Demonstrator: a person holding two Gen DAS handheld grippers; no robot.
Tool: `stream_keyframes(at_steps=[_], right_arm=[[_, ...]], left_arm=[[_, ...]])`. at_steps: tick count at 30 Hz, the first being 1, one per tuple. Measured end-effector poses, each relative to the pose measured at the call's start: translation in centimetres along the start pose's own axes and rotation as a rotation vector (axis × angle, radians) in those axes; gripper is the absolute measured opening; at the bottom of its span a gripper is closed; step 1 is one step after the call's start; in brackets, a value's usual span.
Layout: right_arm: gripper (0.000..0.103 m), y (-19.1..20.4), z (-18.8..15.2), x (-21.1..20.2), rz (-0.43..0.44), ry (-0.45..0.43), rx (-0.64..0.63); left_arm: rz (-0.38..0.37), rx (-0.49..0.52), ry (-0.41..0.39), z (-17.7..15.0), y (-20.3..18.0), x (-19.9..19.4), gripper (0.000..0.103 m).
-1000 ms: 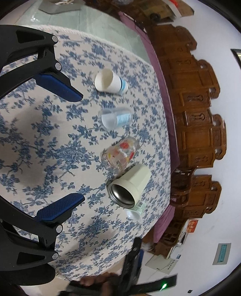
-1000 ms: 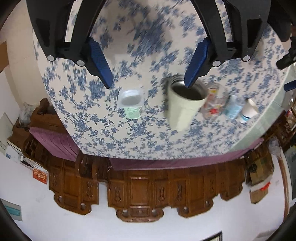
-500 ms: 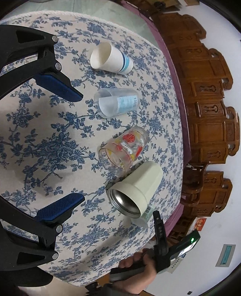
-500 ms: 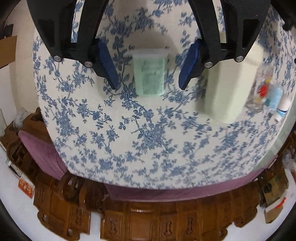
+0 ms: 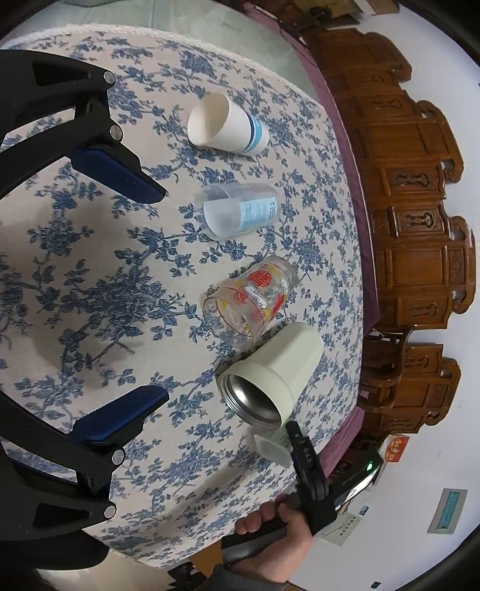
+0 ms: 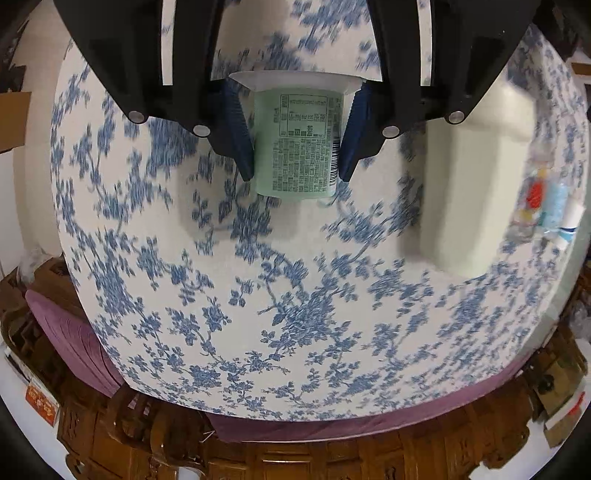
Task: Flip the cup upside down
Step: 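Lift the green cup with the right gripper and set it down near the left gripper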
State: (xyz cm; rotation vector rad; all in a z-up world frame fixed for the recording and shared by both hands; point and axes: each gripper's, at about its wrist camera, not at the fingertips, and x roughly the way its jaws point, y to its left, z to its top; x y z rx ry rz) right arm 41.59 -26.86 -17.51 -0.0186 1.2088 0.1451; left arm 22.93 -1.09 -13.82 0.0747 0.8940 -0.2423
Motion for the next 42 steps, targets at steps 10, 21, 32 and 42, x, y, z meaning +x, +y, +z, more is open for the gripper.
stream_keyframes(at_steps=[10,21,32,42], right_arm=[[0.049,6.4,-8.1,-6.2,0.109,-0.043,-0.099],[0.050,17.3,-15.2,-6.5,0.236,-0.020,-0.206],[0.050,20.6,-15.5,-3.5,0.208,0.006,-0.203],[0.060,19.4,-15.2,-6.0,0.234,-0.124,-0.174]], left_arm=[[0.028,-0.053,-0.015,-3.2,0.5,-4.4,0.095],[0.086,-0.113,-0.012,-6.0,3.4,-7.6,0.095],[0.123,-0.130,-0.005,-6.8,5.0,-8.5,0.095],[0.130,-0.112,0.001,-6.0,4.4,-8.5,0.095]])
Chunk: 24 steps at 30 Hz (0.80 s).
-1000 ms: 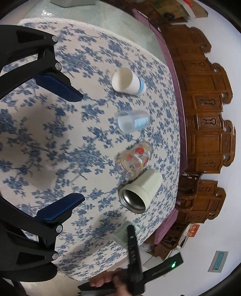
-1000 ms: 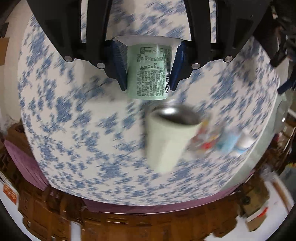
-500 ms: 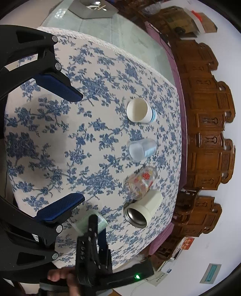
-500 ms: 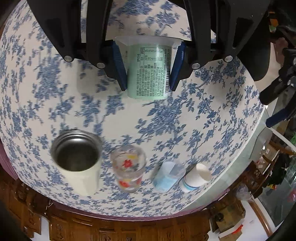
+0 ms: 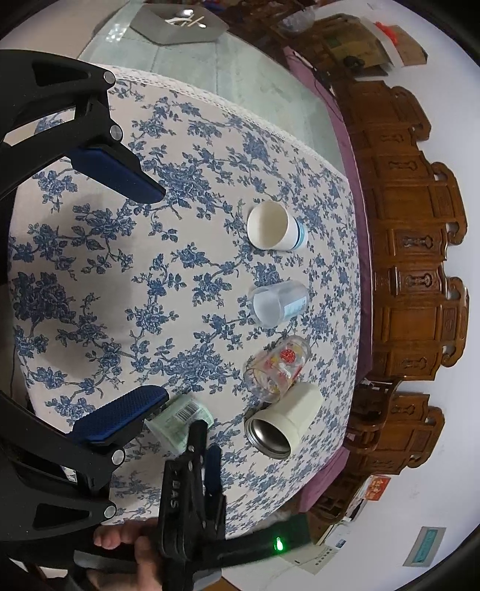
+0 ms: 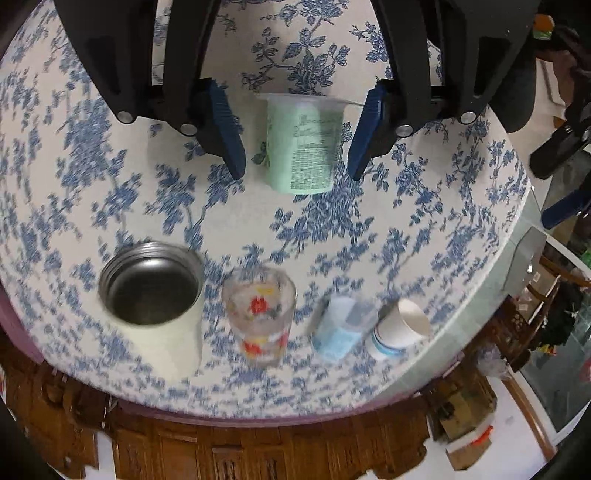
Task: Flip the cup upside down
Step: 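Lift the green cup with the right gripper and set it down near the left gripper, then close the left gripper around the green cup's body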
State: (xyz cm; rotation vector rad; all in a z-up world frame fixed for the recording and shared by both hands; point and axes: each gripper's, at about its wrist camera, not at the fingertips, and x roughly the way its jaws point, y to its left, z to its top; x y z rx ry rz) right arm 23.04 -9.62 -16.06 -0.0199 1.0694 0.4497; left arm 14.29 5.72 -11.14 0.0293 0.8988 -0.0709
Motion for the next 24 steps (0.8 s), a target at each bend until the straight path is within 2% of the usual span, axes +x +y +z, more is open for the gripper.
stream_keyframes(at_steps=[7,9,10,12,18,24], right_arm=[[0.070,-1.9,-2.3,-5.1,-0.062,-0.129,-0.007],[0.078,-2.6,-3.0,-6.3,-0.090,-0.156,-0.019],[0.079,-2.8,-3.4,-6.7,-0.100,-0.168,-0.023],[0.087,-3.4,-4.0,-7.6,-0.112,-0.189,-0.030],[0.090,-5.0,-5.2,-8.8,-0.107,-0.206,-0.026],[0.090,-5.9,-6.0,-8.2,-0.107,-0.197,-0.015]], left_arm=[[-0.031,0.034,0.033,1.1,-2.3,0.7,0.095],[-0.040,0.045,0.045,1.6,-3.1,1.0,0.095],[-0.048,0.052,0.056,2.0,-3.7,1.3,0.094],[-0.062,0.058,0.076,2.5,-4.5,1.8,0.086],[-0.104,0.044,0.180,4.5,-7.1,5.1,0.075],[-0.153,-0.029,0.309,5.5,-8.6,8.9,0.070]])
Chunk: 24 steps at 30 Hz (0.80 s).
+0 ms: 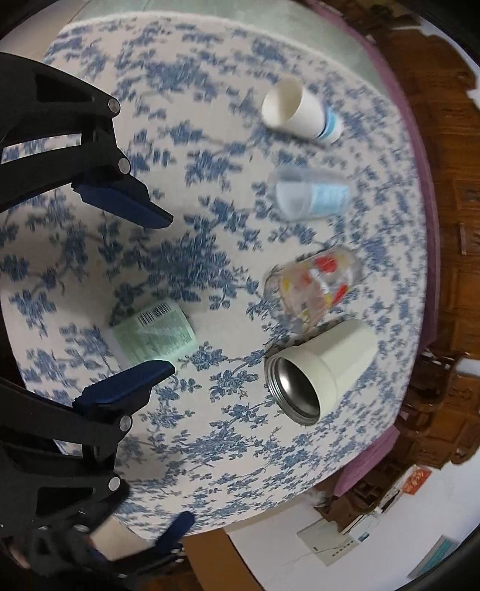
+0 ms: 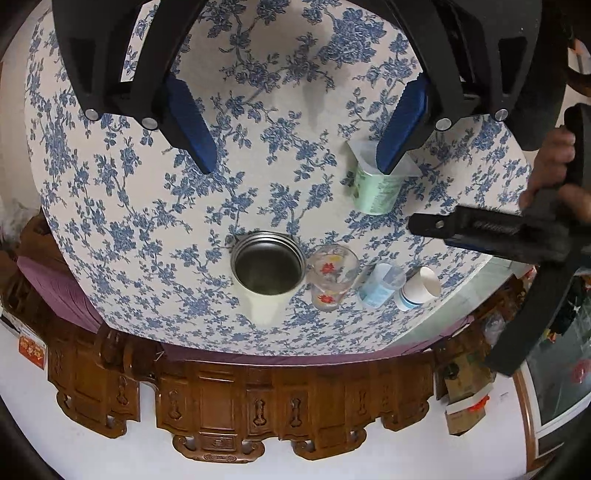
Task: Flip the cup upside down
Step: 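Close the left gripper around the green cup's body, then lift the green cup with the left gripper and rotate it onto its end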
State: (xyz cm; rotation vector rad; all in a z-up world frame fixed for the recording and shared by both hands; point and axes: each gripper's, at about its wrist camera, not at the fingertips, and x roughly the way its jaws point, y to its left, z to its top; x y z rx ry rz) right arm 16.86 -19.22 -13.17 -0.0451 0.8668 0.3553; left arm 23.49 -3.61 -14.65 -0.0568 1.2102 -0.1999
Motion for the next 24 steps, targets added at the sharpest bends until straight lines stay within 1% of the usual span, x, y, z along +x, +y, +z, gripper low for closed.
stream_keyframes(at_steps=[5,7,11,12,19,24], right_arm=[[0.090,-0.3,-0.4,0.2,0.015,0.001,0.015],[0.090,-0.4,-0.6,0.4,0.021,0.010,0.014],[0.090,-0.7,-0.7,0.5,0.026,0.015,0.023],[0.090,-0.7,-0.7,0.5,0.026,0.014,0.025],[0.090,-1.1,-0.7,0.6,0.022,0.019,0.031],[0.090,-1.0,-1.0,1.0,0.021,0.029,0.026]], left_arm=[[-0.027,-0.071,0.104,0.9,-0.6,2.8,0.070],[-0.030,-0.095,0.135,1.1,-0.8,3.5,0.066],[-0.025,-0.125,0.193,1.2,-1.2,5.2,0.064],[-0.033,-0.138,0.206,1.1,-1.3,5.6,0.064],[-0.073,-0.204,0.265,1.1,-1.2,7.2,0.059],[-0.082,-0.231,0.278,0.9,-0.8,7.9,0.051]])
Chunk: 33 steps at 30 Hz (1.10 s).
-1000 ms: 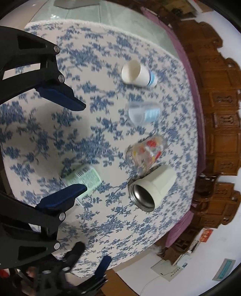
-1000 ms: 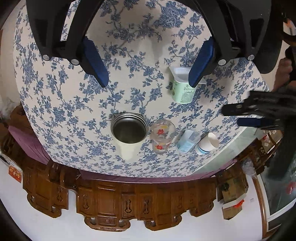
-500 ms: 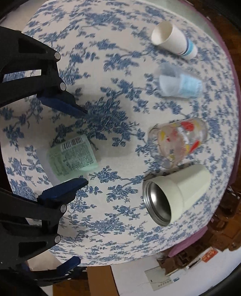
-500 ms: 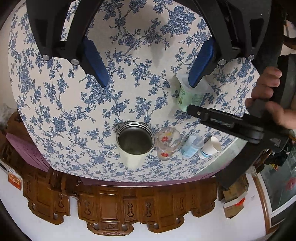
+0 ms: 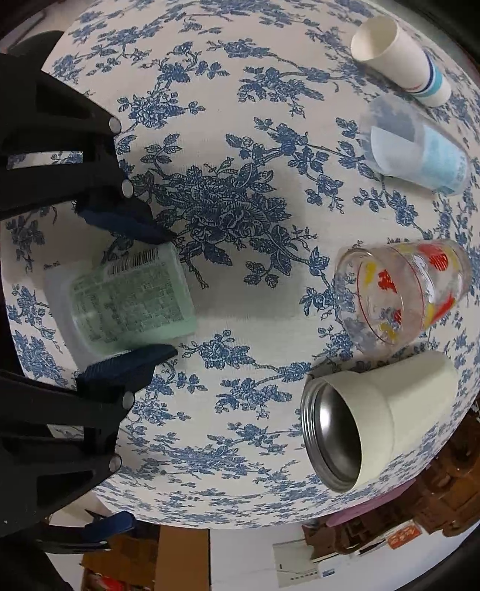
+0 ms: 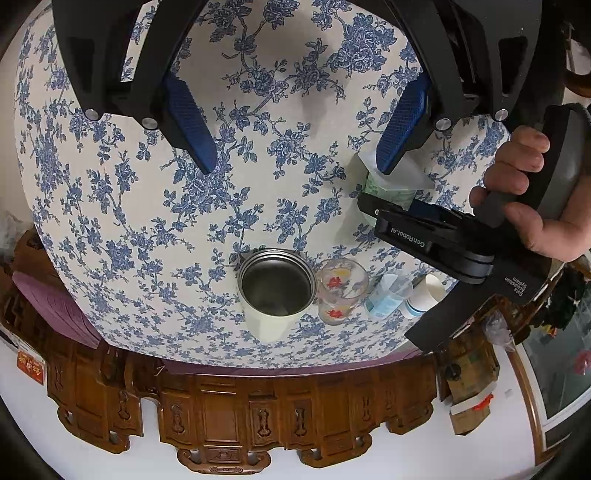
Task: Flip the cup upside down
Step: 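Lift the green cup with the left gripper and rotate it onto its end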
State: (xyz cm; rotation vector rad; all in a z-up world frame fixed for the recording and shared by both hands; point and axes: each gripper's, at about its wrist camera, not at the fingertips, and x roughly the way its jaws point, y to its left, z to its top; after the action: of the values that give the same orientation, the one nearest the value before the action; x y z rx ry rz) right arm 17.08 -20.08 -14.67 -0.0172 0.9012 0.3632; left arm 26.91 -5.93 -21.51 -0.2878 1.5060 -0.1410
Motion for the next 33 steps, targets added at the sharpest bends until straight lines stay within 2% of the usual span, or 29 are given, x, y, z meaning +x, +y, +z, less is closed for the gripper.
stream_keyframes(at_steps=[3,7,15,23,28,33], right_arm=[[0.090,-0.1,-0.1,0.2,0.000,0.005,0.001],[0.090,-0.4,-0.1,0.4,-0.004,0.010,0.006],[0.090,-1.2,0.1,1.1,-0.036,0.010,0.017],[0.090,-2.0,0.7,2.6,-0.065,0.015,0.040],[0.090,-2.0,1.1,3.2,-0.064,0.017,0.050],[0.090,-1.7,1.5,3.2,-0.065,0.007,0.048]], left_arm=[[-0.001,0.015,-0.017,0.0,-0.2,-0.2,0.044],[0.018,0.097,-0.087,0.0,-0.9,-1.8,0.044],[-0.004,0.193,-0.234,0.6,-1.5,-3.7,0.044],[0.106,0.337,-0.432,1.3,-2.5,-3.9,0.044],[0.146,0.376,-0.473,1.1,-2.3,-2.4,0.044],[0.158,0.401,-0.514,-0.3,-2.2,-2.7,0.044]])
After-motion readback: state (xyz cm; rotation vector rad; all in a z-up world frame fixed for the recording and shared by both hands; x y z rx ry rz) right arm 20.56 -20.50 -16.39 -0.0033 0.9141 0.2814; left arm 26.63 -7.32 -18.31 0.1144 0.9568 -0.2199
